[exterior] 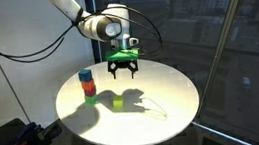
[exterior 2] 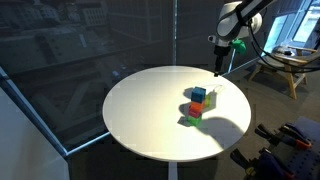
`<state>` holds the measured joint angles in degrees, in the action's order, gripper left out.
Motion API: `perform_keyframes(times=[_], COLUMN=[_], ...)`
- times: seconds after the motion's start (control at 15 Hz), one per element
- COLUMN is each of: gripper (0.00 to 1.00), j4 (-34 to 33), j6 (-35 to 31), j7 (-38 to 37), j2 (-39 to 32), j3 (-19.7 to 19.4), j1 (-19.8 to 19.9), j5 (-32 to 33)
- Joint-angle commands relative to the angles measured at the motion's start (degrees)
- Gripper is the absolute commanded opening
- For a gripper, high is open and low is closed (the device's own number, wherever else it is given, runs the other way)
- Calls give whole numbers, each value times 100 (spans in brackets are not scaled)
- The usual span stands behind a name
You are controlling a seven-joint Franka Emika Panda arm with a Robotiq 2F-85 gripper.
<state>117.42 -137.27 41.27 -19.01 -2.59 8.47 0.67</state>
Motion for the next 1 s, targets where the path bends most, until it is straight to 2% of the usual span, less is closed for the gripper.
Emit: perform_keyframes(times=[0.0, 0.93], gripper=[100, 100], j4=[-10, 104], j6=[18, 9], j7=[-27, 11], j2=[3, -213], j3=[71, 229], j1=[68, 54], j5=[37, -12])
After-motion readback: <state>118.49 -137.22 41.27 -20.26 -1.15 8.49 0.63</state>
